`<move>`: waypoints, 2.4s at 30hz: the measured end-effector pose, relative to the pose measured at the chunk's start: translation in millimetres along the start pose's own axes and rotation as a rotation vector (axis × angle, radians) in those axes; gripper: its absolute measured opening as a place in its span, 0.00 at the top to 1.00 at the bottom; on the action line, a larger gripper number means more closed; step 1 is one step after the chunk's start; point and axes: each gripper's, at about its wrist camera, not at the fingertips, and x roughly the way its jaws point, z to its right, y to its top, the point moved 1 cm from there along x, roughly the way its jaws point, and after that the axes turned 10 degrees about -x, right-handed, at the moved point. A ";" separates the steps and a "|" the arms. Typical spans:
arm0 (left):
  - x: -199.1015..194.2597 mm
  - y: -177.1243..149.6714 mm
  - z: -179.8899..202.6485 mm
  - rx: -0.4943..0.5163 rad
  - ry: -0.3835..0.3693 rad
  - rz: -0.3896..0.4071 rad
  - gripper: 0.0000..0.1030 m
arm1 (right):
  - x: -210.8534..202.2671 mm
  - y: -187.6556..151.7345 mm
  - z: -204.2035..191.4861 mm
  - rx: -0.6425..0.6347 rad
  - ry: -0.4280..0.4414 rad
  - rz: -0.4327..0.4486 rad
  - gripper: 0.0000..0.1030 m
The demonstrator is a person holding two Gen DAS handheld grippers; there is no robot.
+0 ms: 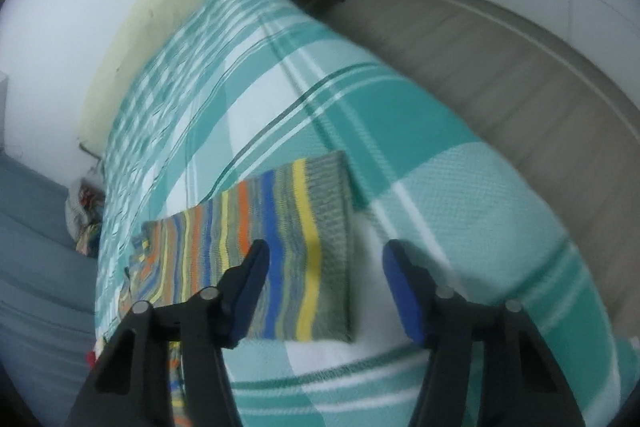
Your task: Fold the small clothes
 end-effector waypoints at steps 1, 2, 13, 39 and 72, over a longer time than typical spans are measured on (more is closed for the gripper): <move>0.5 -0.9 -1.4 -0.005 0.007 -0.001 0.01 | 6.9 -0.5 0.8 -0.002 0.000 -0.017 0.43; 3.5 -2.0 -2.0 -0.012 0.008 -0.012 0.01 | 13.5 -2.3 0.3 -0.026 -0.034 -0.043 0.56; -3.9 -4.2 6.2 0.052 0.021 0.009 0.01 | -61.7 21.6 -139.5 -0.319 -0.062 0.124 0.99; -9.8 2.9 -7.1 0.026 0.033 0.002 0.01 | 37.3 -129.3 -284.2 -0.748 0.062 -0.196 0.50; 5.2 -43.8 29.2 0.268 0.080 -0.036 0.01 | -94.3 -294.4 -266.5 -1.099 -0.245 0.222 0.28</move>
